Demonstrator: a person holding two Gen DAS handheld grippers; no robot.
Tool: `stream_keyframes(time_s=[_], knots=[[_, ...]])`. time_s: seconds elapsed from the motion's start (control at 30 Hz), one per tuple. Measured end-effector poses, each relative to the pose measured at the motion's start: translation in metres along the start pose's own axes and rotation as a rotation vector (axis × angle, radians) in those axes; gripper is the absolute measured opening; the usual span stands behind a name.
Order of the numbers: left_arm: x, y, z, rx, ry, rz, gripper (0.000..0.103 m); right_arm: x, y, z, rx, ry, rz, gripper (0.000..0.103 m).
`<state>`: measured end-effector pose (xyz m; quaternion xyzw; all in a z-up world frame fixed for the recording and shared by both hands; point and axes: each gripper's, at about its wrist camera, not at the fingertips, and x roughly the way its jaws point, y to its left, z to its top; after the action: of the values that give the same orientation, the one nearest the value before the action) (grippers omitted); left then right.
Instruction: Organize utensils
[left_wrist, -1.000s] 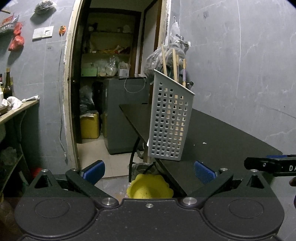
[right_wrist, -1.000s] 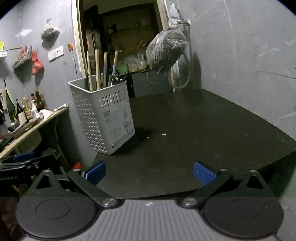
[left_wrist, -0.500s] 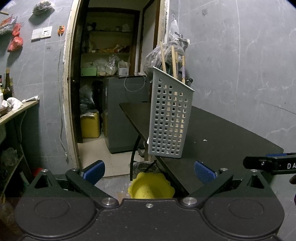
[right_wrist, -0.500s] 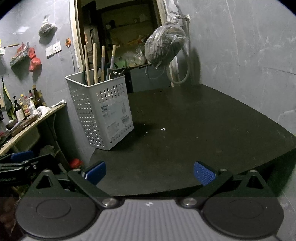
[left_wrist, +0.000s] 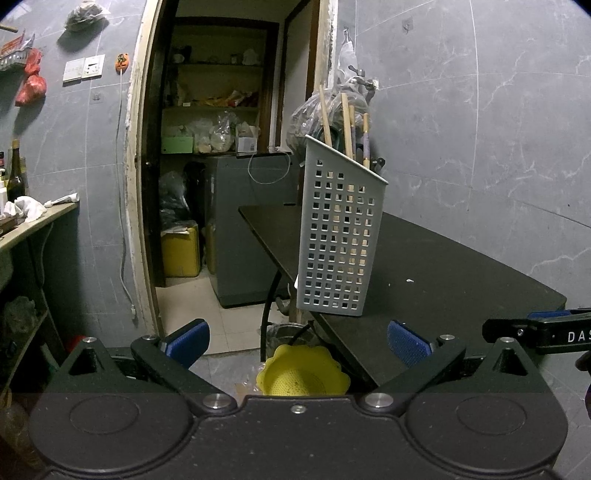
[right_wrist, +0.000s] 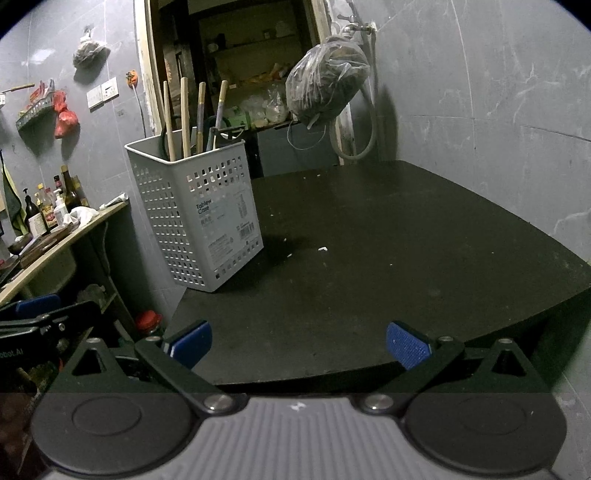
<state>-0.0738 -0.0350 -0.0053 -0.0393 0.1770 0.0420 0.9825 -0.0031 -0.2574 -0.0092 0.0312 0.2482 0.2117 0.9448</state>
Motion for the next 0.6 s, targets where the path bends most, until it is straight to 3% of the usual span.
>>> stream_keyframes(time_s=[0.6], knots=[[-0.0004, -0.0001, -0.0002, 0.002, -0.002, 0.0, 0.102, 0.0009, 0.0012, -0.0004, -0.002, 0.009, -0.001, 0.103]])
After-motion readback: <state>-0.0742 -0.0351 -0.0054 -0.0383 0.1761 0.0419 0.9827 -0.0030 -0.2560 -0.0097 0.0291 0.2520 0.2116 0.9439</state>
